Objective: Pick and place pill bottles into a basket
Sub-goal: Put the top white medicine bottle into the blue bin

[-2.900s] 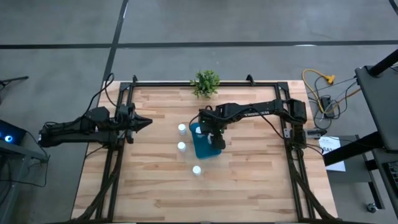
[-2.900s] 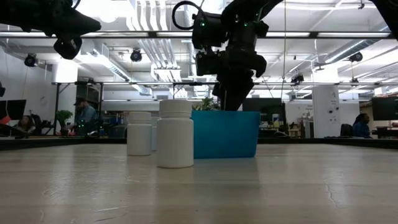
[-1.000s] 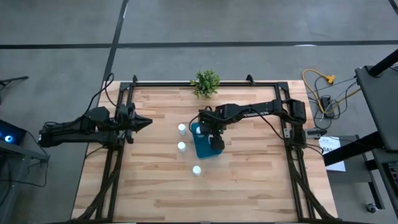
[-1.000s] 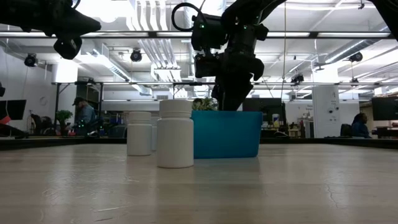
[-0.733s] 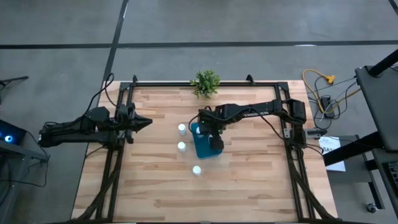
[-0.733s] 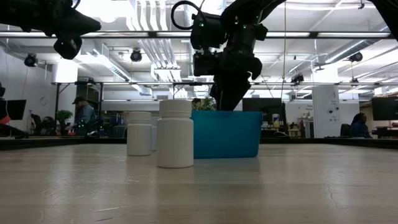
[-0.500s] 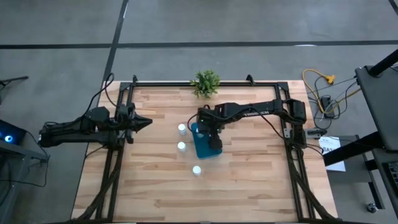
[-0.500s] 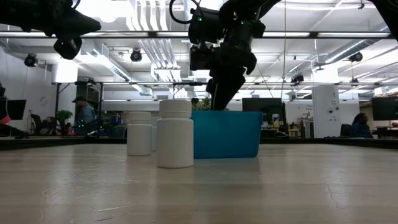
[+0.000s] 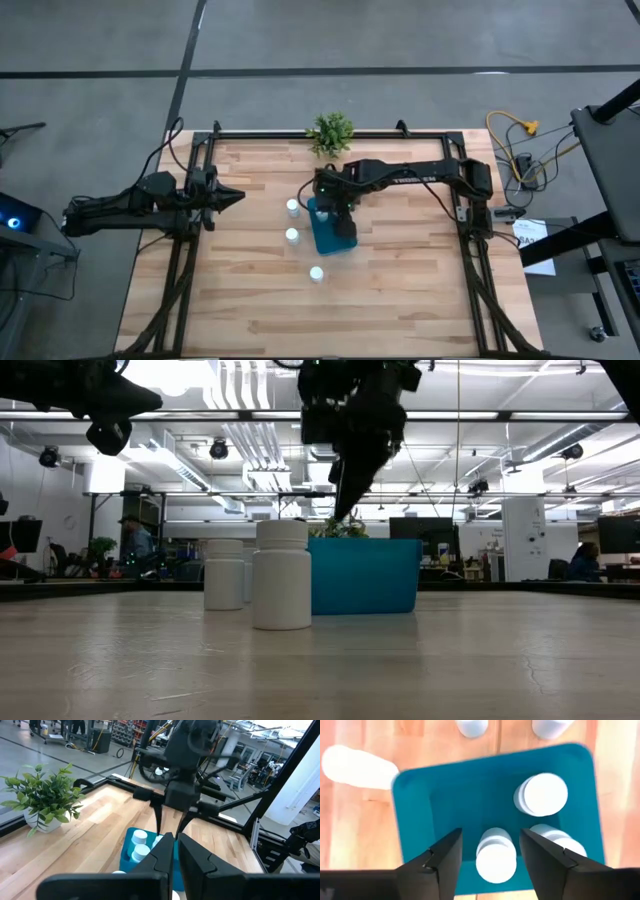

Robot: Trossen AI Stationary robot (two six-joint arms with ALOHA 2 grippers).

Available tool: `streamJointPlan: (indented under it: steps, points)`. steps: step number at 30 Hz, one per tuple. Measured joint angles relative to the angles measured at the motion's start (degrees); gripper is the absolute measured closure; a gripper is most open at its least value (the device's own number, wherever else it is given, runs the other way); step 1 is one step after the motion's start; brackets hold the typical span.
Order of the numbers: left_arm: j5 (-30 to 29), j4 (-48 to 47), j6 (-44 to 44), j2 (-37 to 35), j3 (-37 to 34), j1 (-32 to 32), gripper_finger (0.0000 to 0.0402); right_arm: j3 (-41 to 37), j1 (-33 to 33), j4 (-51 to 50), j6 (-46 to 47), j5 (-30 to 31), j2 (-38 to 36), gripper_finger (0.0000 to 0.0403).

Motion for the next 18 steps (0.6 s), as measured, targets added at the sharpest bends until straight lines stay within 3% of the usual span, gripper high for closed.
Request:
streamJointPlan:
  steps: [9, 18]
  points:
    - [0.01, -0.07, 0.02, 0.0, 0.0, -0.02, 0.0394, 9.17, 2.71, -10.17, -2.38, 1.22, -0.19, 0.0285]
    - [0.01, -0.44, 0.26, -0.59, -0.02, -0.02, 0.0394, 7.04, 4.86, -12.67, -0.09, 3.69, -6.05, 0.0366]
